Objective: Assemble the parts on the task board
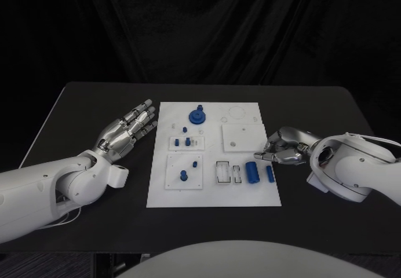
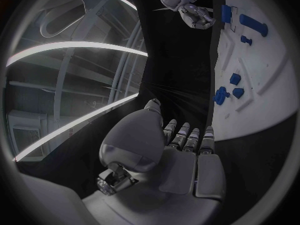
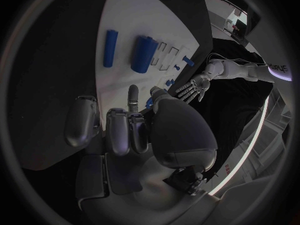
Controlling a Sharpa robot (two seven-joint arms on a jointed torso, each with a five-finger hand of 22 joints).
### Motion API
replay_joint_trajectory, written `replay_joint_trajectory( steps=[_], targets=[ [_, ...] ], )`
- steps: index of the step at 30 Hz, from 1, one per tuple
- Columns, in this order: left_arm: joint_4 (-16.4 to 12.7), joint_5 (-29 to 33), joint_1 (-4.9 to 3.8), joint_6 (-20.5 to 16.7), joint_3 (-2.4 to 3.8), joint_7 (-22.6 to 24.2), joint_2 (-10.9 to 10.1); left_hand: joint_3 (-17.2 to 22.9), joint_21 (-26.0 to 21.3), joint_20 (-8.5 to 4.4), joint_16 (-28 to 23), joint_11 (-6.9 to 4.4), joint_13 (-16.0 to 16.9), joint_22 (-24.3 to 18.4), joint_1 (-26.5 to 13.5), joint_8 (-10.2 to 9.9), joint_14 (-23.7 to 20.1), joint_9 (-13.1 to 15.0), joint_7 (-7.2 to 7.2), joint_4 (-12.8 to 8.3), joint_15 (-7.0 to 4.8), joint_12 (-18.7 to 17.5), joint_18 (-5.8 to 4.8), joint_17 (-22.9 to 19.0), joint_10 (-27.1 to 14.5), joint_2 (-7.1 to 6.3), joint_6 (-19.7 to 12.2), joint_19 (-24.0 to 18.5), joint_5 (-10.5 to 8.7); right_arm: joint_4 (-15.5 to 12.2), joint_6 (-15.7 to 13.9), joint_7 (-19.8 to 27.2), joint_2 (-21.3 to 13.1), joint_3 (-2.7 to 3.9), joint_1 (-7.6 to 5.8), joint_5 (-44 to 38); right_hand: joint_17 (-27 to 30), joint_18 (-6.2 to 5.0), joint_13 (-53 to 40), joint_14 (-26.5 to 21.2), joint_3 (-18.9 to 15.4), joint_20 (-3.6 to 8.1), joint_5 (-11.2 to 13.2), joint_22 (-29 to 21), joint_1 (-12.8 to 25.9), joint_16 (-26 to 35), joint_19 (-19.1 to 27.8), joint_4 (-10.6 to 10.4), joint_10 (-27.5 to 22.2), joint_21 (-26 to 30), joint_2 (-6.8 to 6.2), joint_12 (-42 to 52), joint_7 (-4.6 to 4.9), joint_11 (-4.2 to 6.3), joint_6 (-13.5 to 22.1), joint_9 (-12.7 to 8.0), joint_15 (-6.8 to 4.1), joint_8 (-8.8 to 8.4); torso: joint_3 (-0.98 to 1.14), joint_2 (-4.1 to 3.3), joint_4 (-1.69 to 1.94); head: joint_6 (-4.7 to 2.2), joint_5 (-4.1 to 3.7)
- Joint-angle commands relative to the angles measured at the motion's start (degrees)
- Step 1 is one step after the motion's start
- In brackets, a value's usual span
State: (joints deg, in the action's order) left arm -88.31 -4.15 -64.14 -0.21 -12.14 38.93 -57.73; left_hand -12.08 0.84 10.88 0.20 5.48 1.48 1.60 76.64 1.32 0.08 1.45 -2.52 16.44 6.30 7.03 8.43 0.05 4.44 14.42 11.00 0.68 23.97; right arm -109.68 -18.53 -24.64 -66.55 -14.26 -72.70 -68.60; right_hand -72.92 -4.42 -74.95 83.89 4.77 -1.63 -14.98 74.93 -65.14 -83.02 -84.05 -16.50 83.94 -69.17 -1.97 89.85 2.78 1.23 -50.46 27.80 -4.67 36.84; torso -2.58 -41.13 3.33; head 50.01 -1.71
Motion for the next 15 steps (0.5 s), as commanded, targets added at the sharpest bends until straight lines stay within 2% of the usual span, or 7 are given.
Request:
replay_joint_trajectory(
  steps=[1,2,5,9,12,15],
  targets=[
    [0.0,-1.4,0.07,0.7,0.04,12.4,0.0,-0.4,-0.2,0.74,-0.2,0.54,0.0,0.1,0.9,0.3,-0.1,0.1,0.67,0.0,0.60,0.0,0.33,0.0,0.1,-0.02,0.6,0.1,0.29,-0.5,4.3,-6.1,0.1,0.01,0.69,-0.5,-1.4,0.73,-15.0,3.2,-1.2,0.80,1.2,10.3,3.7,-0.7,-2.2,-0.1,6.1,-1.9,0.34,0.1,-0.68,0.63,-0.2,1.5,-0.76,1.50,-0.09,0.00,-0.08,-0.01,-0.17],
    [0.0,-1.4,0.07,0.8,0.04,12.3,0.0,-0.4,-0.2,0.81,-0.2,0.66,0.0,0.1,1.0,0.3,-0.1,0.1,0.82,0.0,0.65,0.0,0.35,0.0,0.1,0.02,0.7,0.1,0.34,-0.5,4.5,-6.4,0.2,0.00,0.83,-0.9,-3.1,1.00,-15.0,3.5,-2.1,1.09,1.8,10.6,6.3,-1.4,-2.5,-0.1,6.1,-3.5,0.51,0.1,-1.09,1.00,-0.9,2.5,-1.06,2.50,-0.09,0.00,-0.15,-0.01,-0.13],
    [0.1,-1.4,0.07,1.3,0.04,11.8,0.1,-0.4,-0.1,1.34,-0.2,1.19,0.0,0.2,1.7,0.4,-0.1,0.2,1.41,-0.1,1.12,0.0,0.42,0.0,0.1,0.23,1.2,0.1,1.13,-0.6,5.0,-7.0,0.6,0.00,1.19,-2.3,-3.6,1.08,-15.0,3.7,-2.9,1.38,2.6,10.7,8.0,-1.6,-2.7,-0.2,6.1,-4.1,0.69,0.1,-1.41,1.30,-1.1,3.4,-1.35,2.92,-0.02,0.00,-0.25,-0.01,-0.32],
    [0.3,-1.4,0.08,1.7,0.03,11.4,0.2,-0.3,-0.1,1.77,-0.2,1.45,0.0,0.2,2.4,0.4,-0.1,0.2,1.78,-0.3,1.52,0.1,0.46,0.0,0.1,0.35,1.5,0.2,1.90,-0.6,5.0,-7.0,1.1,0.00,1.42,-3.4,-3.4,1.04,-15.0,3.6,-3.2,1.47,3.1,10.7,8.5,-1.5,-2.6,-0.2,6.1,-4.0,0.69,0.1,-1.43,1.35,-0.9,3.7,-1.42,2.79,0.04,-0.05,-0.27,-0.01,-0.86],
    [0.4,-1.4,0.09,1.9,0.03,11.1,0.3,-0.2,-0.1,1.94,-0.2,1.59,0.0,0.2,2.7,0.4,-0.1,0.2,1.89,-0.4,1.73,0.1,0.45,0.0,0.2,0.42,1.5,0.2,2.23,-0.7,4.5,-6.7,1.6,-0.01,1.60,-4.1,-2.8,0.96,-15.0,3.5,-3.3,1.49,3.0,10.6,8.7,-1.2,-2.5,-0.1,6.1,-3.6,0.73,0.1,-1.36,1.31,-0.5,3.7,-1.40,2.40,0.06,-0.06,-0.12,-0.01,-1.62],
    [0.4,-1.4,0.10,2.1,0.03,10.9,0.3,-0.1,-0.1,2.07,-0.2,1.69,0.0,0.2,3.0,0.4,-0.1,0.2,1.63,-0.6,1.95,0.1,0.40,0.0,0.2,0.46,1.4,0.2,2.45,-0.7,4.3,-6.5,1.9,-0.01,1.74,-4.8,-2.7,0.96,-15.0,3.4,-3.3,1.49,3.0,10.5,8.7,-1.2,-2.5,-0.1,6.1,-3.6,0.73,0.1,-1.35,1.30,-0.5,3.7,-1.40,2.33,0.09,-0.05,-0.06,-0.01,-1.92]
  ],
)
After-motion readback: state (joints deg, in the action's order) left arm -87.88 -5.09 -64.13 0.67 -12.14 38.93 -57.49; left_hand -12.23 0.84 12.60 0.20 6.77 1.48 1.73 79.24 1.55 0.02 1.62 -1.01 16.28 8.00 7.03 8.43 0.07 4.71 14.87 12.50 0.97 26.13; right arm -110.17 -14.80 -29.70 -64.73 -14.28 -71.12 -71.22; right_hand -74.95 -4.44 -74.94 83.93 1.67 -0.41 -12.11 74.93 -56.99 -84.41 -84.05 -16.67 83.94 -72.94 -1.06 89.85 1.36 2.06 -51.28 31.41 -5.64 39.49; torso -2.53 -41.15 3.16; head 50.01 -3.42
